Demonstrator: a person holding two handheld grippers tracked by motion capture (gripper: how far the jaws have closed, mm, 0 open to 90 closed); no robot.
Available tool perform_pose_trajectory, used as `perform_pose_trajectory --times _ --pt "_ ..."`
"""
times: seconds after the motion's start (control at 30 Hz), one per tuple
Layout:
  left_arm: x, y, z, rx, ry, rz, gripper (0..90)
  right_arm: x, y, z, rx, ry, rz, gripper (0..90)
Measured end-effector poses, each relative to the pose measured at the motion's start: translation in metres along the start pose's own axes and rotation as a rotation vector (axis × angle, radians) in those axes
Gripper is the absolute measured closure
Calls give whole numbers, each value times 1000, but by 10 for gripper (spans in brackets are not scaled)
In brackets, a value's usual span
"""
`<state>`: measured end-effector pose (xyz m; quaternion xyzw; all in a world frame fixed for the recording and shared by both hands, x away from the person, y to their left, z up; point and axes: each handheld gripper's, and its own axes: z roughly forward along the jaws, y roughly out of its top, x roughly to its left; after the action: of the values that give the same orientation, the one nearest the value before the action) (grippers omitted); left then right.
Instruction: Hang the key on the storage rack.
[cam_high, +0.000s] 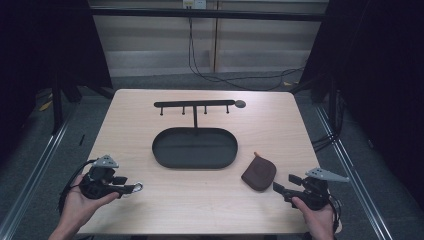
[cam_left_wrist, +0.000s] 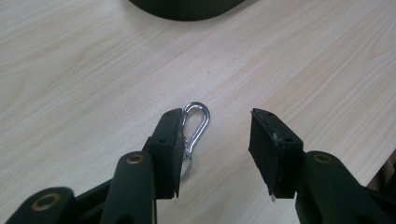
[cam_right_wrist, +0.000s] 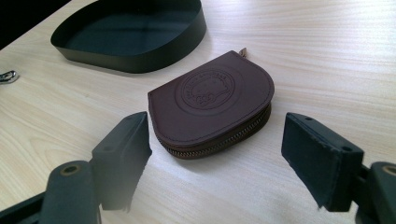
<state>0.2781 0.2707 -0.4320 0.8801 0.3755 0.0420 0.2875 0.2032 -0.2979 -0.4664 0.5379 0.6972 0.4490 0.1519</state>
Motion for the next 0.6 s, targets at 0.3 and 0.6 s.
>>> perform_pose_trajectory --times 0.3,0.6 --pt "3 11 14 106 12 34 535 -1 0 1 4 0 3 236" --pt "5 19 23 189 24 62 544 -1 0 1 10 1 4 236"
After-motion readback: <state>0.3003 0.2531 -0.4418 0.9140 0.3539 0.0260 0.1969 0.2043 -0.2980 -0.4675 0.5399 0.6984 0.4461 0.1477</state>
